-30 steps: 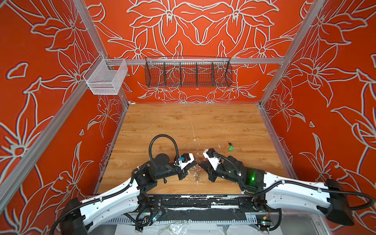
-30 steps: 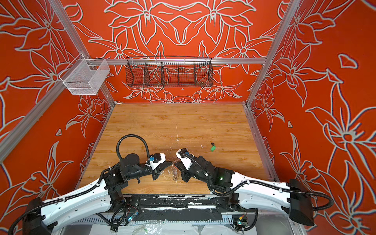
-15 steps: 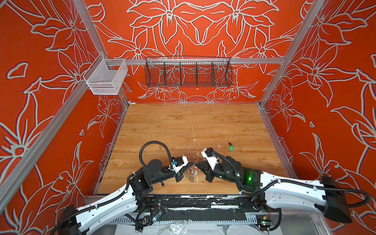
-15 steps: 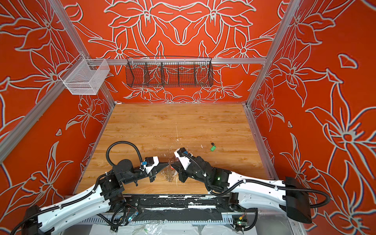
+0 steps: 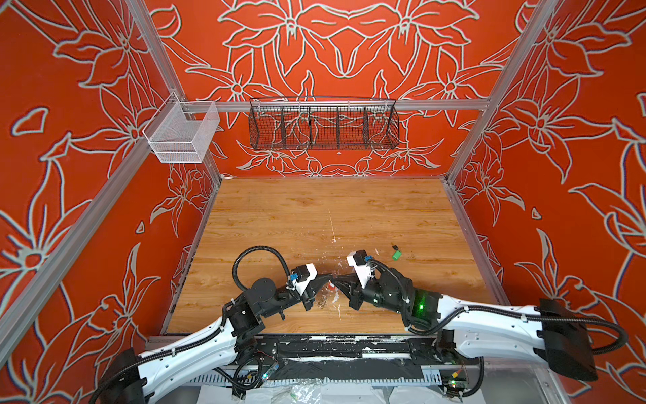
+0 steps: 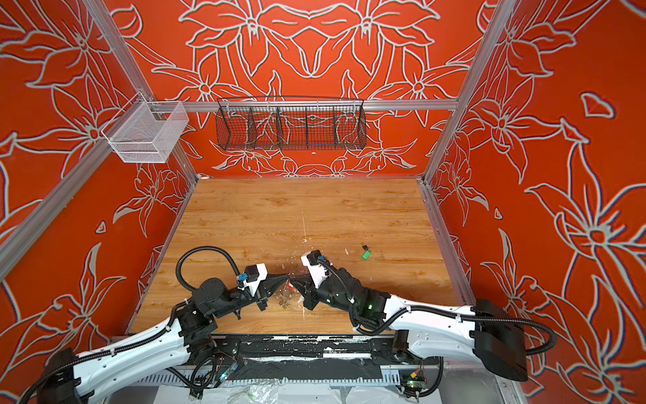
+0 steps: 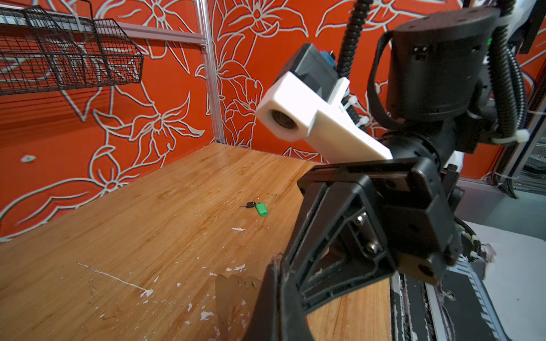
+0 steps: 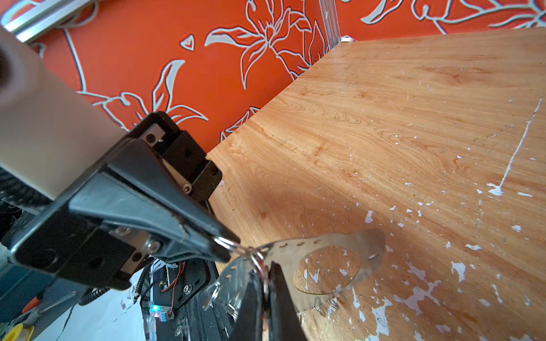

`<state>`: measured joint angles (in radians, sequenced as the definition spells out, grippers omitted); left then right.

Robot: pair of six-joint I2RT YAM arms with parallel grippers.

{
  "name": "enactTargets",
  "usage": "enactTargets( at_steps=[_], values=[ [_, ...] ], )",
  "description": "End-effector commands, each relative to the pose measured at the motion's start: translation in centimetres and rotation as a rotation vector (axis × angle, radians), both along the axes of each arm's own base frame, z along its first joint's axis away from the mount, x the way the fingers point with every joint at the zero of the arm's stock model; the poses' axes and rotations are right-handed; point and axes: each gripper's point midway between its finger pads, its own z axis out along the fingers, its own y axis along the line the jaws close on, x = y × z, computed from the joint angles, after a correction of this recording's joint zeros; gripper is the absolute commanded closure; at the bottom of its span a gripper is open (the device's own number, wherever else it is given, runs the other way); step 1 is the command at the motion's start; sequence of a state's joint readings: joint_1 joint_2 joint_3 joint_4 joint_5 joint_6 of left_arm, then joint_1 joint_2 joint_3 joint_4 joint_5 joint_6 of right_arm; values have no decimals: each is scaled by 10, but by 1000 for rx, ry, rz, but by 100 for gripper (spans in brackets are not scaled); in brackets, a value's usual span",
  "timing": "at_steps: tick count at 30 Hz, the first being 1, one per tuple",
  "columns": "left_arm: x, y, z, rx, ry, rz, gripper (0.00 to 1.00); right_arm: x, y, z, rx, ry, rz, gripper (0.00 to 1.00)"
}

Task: Attach keys to a key ring
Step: Insert the key into the keyring.

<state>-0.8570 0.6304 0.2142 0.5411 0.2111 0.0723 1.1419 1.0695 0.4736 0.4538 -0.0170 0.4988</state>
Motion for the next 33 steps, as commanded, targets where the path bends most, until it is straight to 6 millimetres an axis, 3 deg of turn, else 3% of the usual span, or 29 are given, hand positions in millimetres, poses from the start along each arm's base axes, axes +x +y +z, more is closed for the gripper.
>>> enactTargets(
  at_steps=[1, 8, 11, 14, 24, 33],
  values=[
    [-10, 5, 65, -194, -133, -26, 100, 2, -2, -20, -35, 54, -21, 100],
    [-8, 8, 58, -164, -116, -3, 98, 15, -23, -27, -82, 59, -140, 100],
    [-6, 10, 52, -140, -99, 13, 73, 16, -32, -22, -115, 32, -161, 100],
    [-6, 6, 46, -94, -83, -1, 62, 14, -35, -12, -131, -5, -142, 100],
    [-1, -15, 19, 149, 32, -63, 57, 0, -30, 10, -163, -114, -23, 100],
    [-6, -31, -5, 262, 85, -157, 58, -5, -35, 11, -178, -169, 4, 100]
  ],
)
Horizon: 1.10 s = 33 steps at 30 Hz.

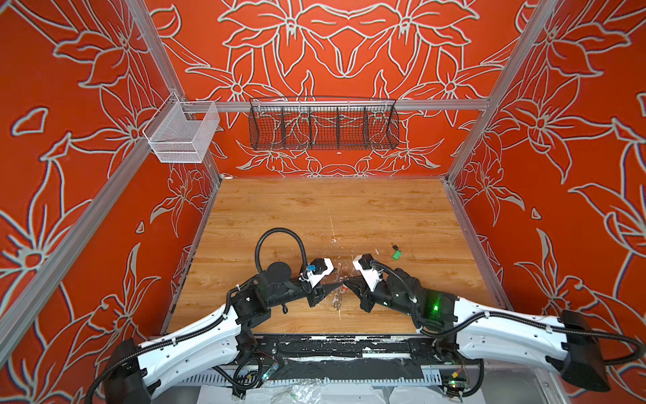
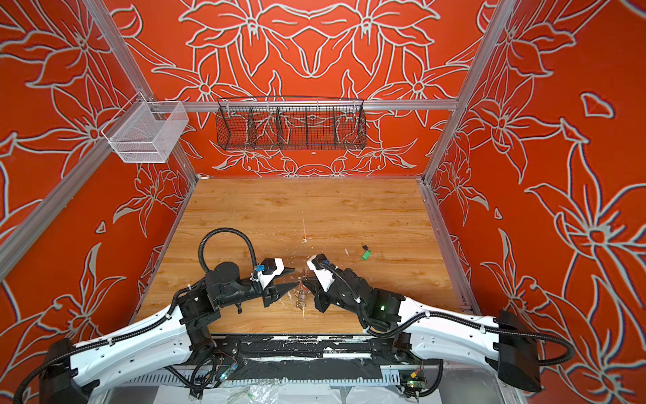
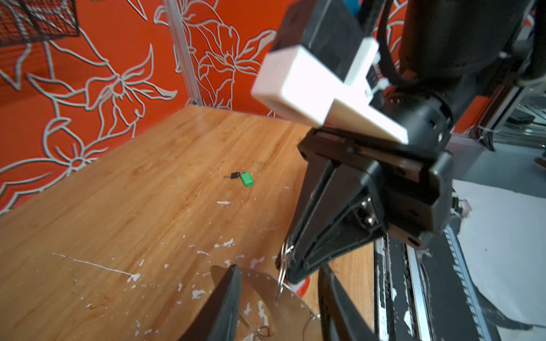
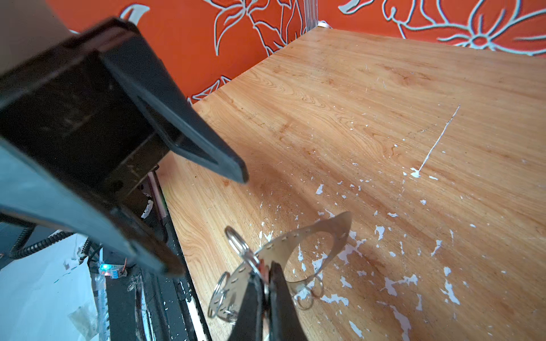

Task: Attach keys to a key ring
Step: Insert the key into the keyring.

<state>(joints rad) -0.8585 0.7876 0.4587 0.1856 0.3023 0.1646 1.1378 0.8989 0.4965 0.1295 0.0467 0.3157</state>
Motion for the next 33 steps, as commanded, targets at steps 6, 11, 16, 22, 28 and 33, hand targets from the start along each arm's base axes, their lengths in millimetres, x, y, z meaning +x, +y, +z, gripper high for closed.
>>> enactTargets(
  at_steps=[6, 11, 16, 22, 28, 33],
  values=[
    [-5, -11, 3, 36, 6, -70, 67, -4, 3, 18, 26, -59, 48, 100],
    [-4, -14, 4, 41, 12, -78, 83, -4, 4, 17, 18, -59, 50, 100],
    [-2, -14, 2, 48, 18, -69, 100, -1, 0, 16, 17, -64, 24, 100],
    [0, -11, 9, 5, -6, -43, 100, 11, -11, 5, -7, -34, -76, 100],
    [-1, -4, 22, -87, -68, -15, 100, 26, -27, -19, -29, 27, -186, 100],
    [-4, -1, 30, -127, -96, -16, 100, 32, -33, -35, 20, 106, -203, 100]
  ],
)
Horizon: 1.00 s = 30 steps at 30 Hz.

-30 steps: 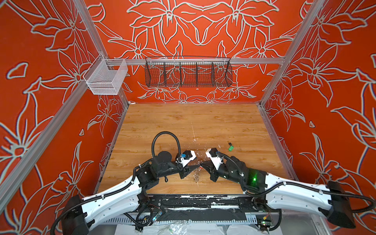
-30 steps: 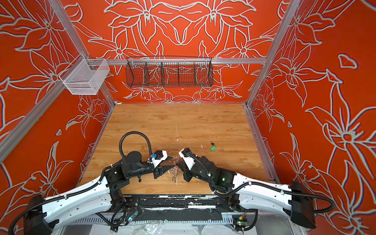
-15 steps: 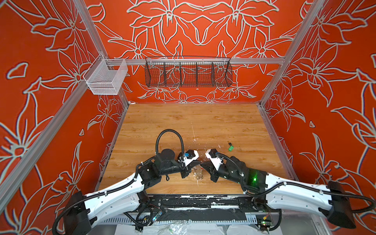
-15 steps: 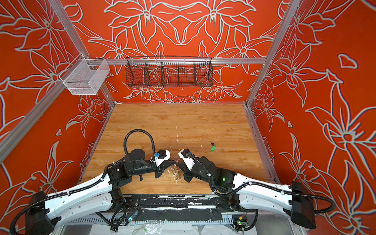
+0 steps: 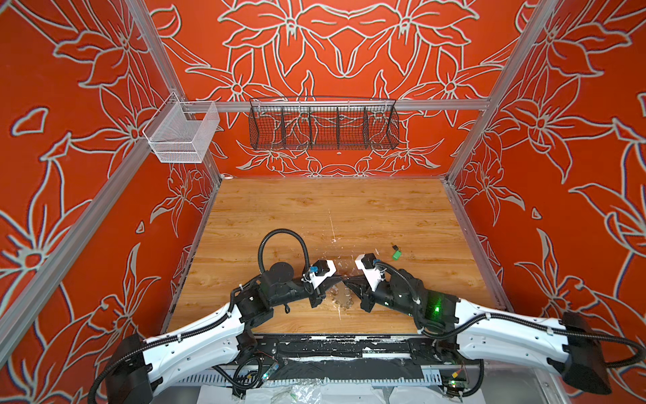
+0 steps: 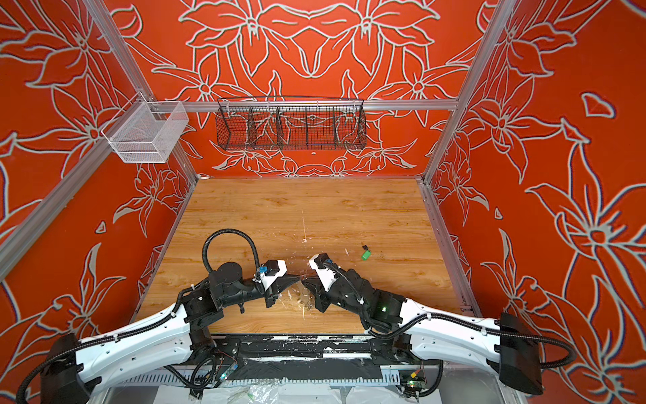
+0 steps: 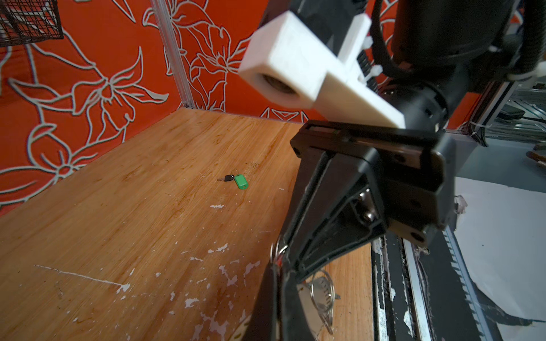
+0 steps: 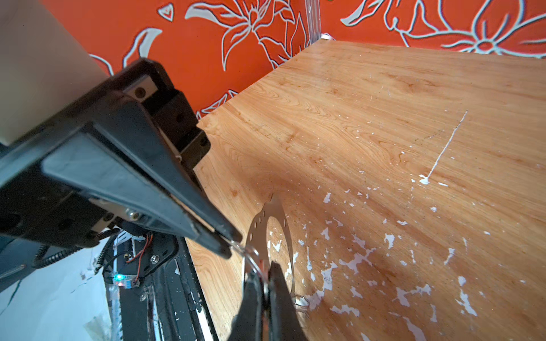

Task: Attach keys to a key ring
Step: Insert the key into the keyring.

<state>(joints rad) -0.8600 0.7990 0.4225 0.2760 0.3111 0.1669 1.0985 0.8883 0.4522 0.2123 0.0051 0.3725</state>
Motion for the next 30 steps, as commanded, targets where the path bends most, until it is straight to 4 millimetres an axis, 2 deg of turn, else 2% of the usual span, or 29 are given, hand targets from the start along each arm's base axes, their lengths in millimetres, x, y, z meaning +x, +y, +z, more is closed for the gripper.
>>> enactTargets(
  at_steps=[1, 6, 9, 15, 23, 30],
  values=[
    [-5, 3, 32, -106, -77, -6, 100, 25, -28, -38, -53, 83, -166, 100],
    [-2, 9, 43, -206, -127, 29, 100, 14, -7, -38, -12, 110, -51, 100],
    [-1, 14, 50, -260, -151, 52, 100, 17, -1, -42, -12, 125, -53, 100],
    [4, 24, 58, -296, -168, 113, 100, 28, -7, -59, -52, 160, -140, 100],
    [3, 42, 58, -361, -191, 179, 100, 41, -23, -76, -107, 227, -278, 100],
    [0, 44, 58, -362, -188, 173, 100, 36, -12, -68, -63, 224, -221, 100]
  ],
)
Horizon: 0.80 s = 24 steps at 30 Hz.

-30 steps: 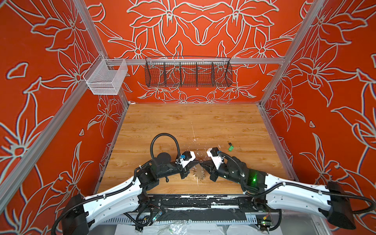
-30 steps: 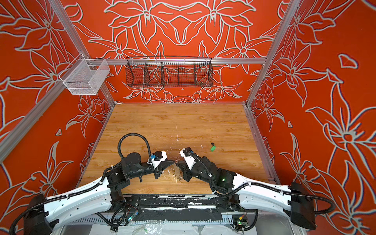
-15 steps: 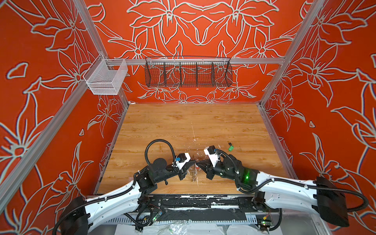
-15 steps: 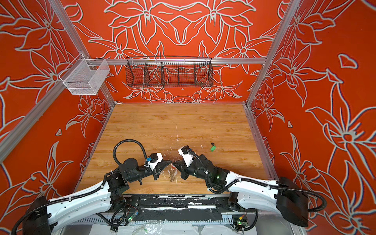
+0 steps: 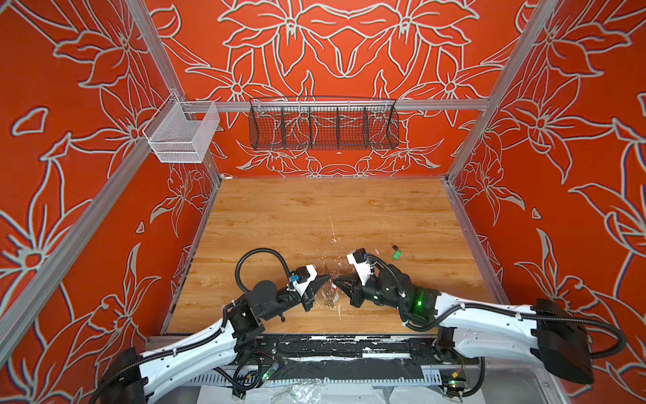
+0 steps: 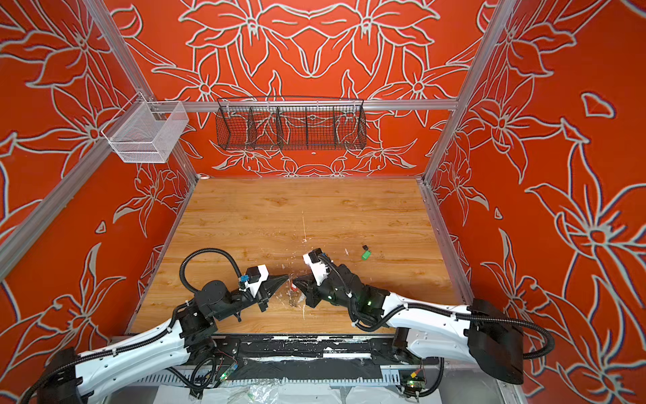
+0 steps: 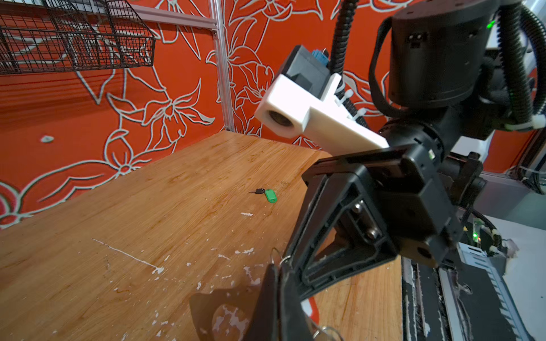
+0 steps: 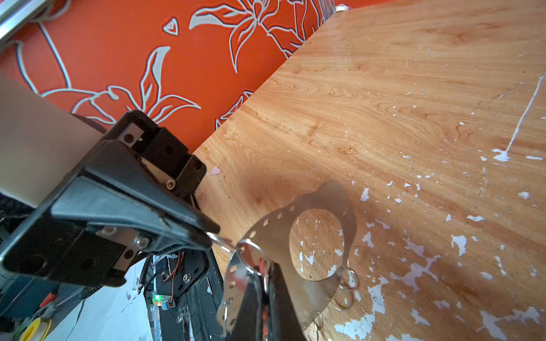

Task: Attach keys to a key ring
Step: Insert the key into the keyring.

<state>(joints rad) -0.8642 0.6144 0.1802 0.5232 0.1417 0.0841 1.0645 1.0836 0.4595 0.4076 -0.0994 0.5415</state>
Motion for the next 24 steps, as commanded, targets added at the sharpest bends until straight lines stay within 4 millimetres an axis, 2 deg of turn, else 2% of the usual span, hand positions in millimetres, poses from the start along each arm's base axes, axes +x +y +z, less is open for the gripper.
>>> enactTargets(
  at_steps=[1, 6, 9, 11, 12, 13, 17, 19, 24],
  values=[
    [-5, 8, 63, -165, -130, 6, 100, 26, -40, -48, -168, 53, -200, 100],
    [-2, -3, 50, -86, -60, -23, 100, 21, -38, -23, -137, -24, -155, 100],
    [-3, -5, 44, -73, -39, -36, 99, 21, -41, -16, -153, -56, -148, 100],
    [-2, -4, 41, -66, -32, -28, 87, 22, -45, -14, -179, -72, -155, 100],
    [-1, -3, 40, -65, -29, -17, 77, 22, -47, -13, -192, -82, -158, 100],
    [0, -2, 39, -65, -26, -9, 71, 22, -49, -12, -208, -99, -154, 100],
    [3, 1, 35, -48, -12, 17, 67, 23, -61, -13, -307, -138, -162, 100],
    [4, 2, 33, -37, -2, 25, 61, 23, -66, -14, -349, -155, -161, 100],
    [5, -3, 25, 0, 30, 8, 50, 18, -63, -6, -373, -197, -105, 100]
  ],
)
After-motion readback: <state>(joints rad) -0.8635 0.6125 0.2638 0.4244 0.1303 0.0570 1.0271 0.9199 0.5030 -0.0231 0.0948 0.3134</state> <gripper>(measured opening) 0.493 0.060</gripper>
